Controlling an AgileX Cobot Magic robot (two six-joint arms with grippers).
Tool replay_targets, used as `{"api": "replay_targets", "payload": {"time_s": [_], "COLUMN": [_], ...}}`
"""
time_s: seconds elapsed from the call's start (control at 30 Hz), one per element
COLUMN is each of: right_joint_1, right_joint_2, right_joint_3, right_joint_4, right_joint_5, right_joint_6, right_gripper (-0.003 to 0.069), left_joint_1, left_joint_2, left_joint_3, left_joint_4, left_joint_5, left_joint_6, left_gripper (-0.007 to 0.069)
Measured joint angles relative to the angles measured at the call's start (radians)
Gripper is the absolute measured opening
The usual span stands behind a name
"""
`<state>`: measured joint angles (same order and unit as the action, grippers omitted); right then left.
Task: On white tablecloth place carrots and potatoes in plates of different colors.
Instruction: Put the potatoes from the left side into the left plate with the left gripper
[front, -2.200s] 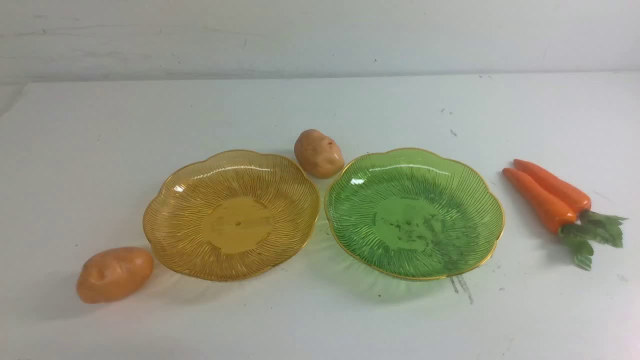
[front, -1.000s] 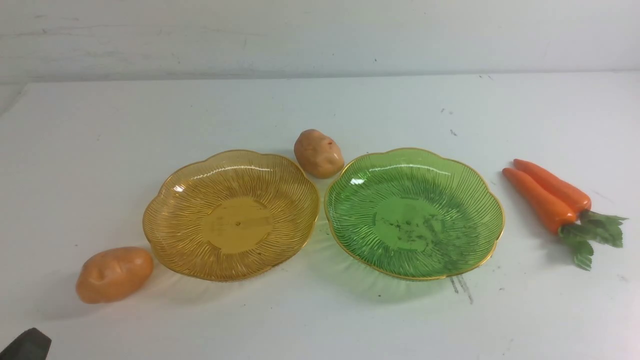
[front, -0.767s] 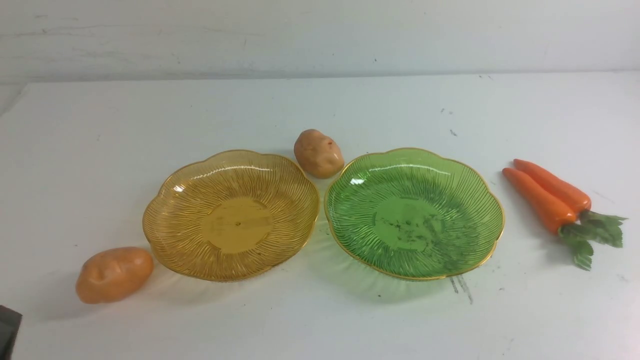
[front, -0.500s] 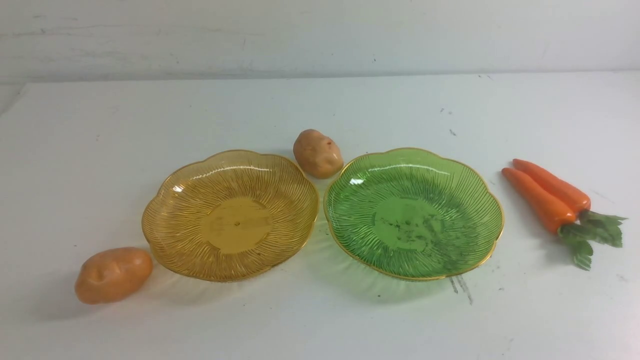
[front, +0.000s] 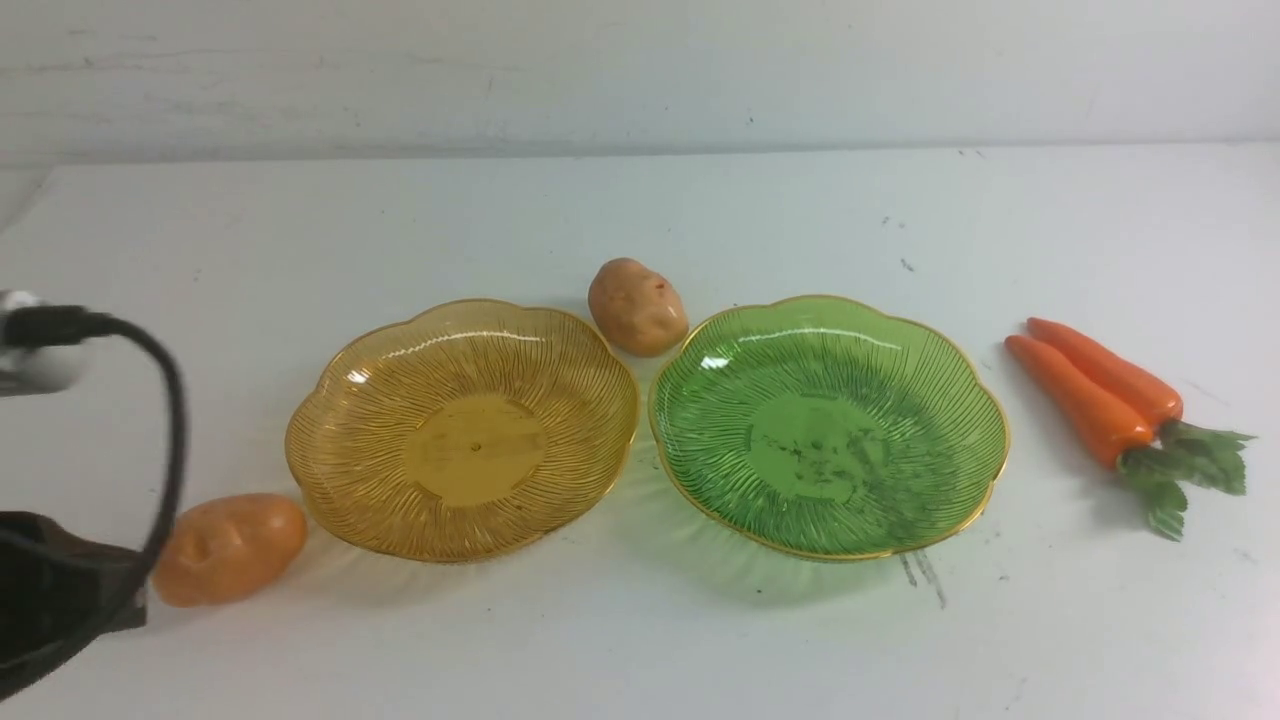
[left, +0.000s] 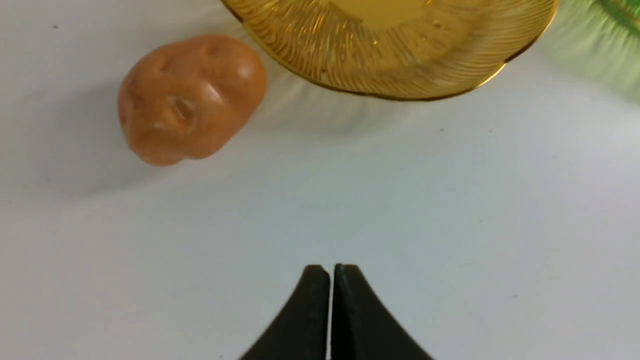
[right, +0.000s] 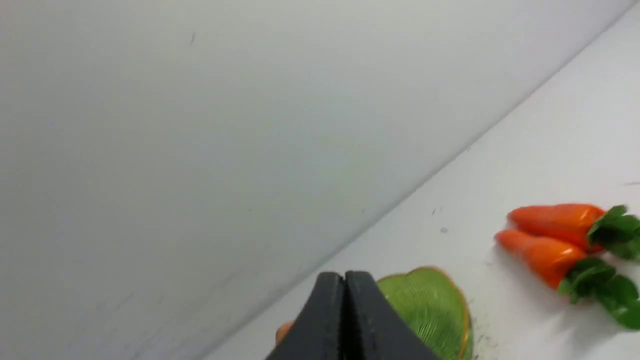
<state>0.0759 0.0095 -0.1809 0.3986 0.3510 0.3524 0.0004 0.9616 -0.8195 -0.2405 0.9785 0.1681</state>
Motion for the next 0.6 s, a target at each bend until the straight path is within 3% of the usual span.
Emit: {"api": "replay_targets", "payload": {"time_s": [0.17,0.27,0.47,0.6], "right_joint_1": [0.113,0.137,0.139,0.139], "right_joint_2": [0.292,0.464,0.56,0.559], "right_joint_3": [-0.361,-0.479,-0.493,-0.493], "right_joint_4": [-0.015,-0.015,0.014,0.037], "right_joint_5": [0.494,0.696,0.79,0.789], "right_joint_6": [-0.253,-0.386,-0.508,-0.519], "right_gripper": [-0.0015,-0.0015,-0.0015,-0.0015], "left_joint_1": [0.0,0.0,0.0,0.0], "left_joint_2": [0.17,0.25,0.479,0.566], "left_joint_3": [-0.097,-0.166,-0.366,-0.389], "left_joint_4": [0.021,0.041,0.049,0.044], "left_joint_5": [0.008,0.034,0.189,0.221], "left_joint_6": [0.075,0.109,0.284,0.381], "left_gripper": [-0.0003,-0.0003,0.0021,0.0108]}}
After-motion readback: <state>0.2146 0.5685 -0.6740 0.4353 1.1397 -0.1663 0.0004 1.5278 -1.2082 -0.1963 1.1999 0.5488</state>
